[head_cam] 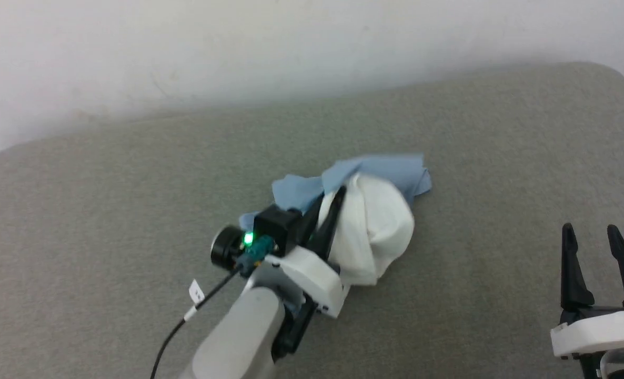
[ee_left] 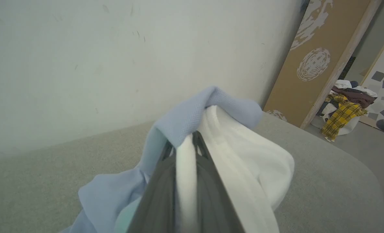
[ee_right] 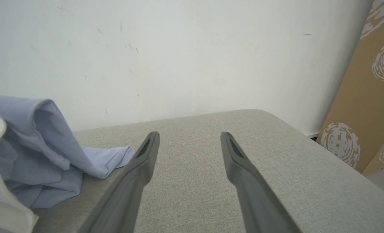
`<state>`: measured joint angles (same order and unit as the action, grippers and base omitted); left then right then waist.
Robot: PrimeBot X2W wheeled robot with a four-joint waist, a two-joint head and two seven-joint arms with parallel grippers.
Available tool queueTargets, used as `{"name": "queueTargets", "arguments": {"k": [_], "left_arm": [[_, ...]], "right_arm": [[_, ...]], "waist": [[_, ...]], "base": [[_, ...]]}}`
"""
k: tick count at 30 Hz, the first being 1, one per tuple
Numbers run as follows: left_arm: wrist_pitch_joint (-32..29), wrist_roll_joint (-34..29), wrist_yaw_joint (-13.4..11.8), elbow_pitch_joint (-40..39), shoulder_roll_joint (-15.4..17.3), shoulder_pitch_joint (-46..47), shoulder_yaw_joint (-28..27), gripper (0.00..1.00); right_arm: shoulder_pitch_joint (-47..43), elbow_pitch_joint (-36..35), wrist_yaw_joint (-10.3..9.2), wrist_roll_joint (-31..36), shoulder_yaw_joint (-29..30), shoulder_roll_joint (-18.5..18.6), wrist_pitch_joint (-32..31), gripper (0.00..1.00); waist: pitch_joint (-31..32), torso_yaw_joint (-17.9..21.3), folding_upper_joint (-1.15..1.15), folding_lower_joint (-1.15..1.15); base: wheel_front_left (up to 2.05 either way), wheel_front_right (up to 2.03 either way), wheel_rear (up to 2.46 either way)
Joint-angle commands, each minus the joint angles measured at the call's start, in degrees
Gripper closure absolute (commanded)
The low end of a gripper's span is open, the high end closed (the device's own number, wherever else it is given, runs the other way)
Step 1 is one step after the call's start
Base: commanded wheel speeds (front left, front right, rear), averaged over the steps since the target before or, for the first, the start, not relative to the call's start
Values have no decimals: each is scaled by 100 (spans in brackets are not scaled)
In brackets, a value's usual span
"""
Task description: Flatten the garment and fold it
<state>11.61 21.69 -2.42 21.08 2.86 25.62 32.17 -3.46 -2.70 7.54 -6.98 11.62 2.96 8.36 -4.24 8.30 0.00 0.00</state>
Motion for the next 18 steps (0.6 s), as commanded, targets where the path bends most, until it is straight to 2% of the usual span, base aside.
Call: {"name": "queueTargets", "arguments": {"k": [1, 5, 6, 7, 11, 14, 18], "left_arm": [[36, 27, -26, 159, 10, -91, 23, 100], [131, 149, 99, 891, 7, -298, 186, 99], [161, 157, 133, 1007, 6, -321, 245, 58], [193, 172, 164, 1066, 5, -344, 311, 0], [305, 257, 305, 885, 3, -376, 544, 0], [334, 195, 353, 140, 3, -408, 493, 0], [337, -72, 286, -866, 3, -651, 163, 0]], "right_arm": [[84, 14, -5, -42, -11, -8, 41, 0], [185, 113, -5, -84, -78, -8, 90, 0], [201, 137, -5, -88, -85, -8, 98, 0], [216, 167, -5, -85, -85, -8, 112, 0], [239, 267, -5, -46, -83, -8, 148, 0], [208, 250, -5, -20, -78, -8, 139, 0], [156, 205, -5, 4, -87, -8, 103, 0]], "waist": [[-458, 418, 0, 0], [-545, 415, 0, 0], [-534, 391, 0, 0], [-519, 365, 0, 0], [-380, 198, 0, 0], [-262, 35, 0, 0], [-108, -169, 0, 0]], "base": [[0, 0, 0], [0, 0, 0], [0, 0, 0], [0, 0, 0], [0, 0, 0], [0, 0, 0], [0, 0, 0]]}}
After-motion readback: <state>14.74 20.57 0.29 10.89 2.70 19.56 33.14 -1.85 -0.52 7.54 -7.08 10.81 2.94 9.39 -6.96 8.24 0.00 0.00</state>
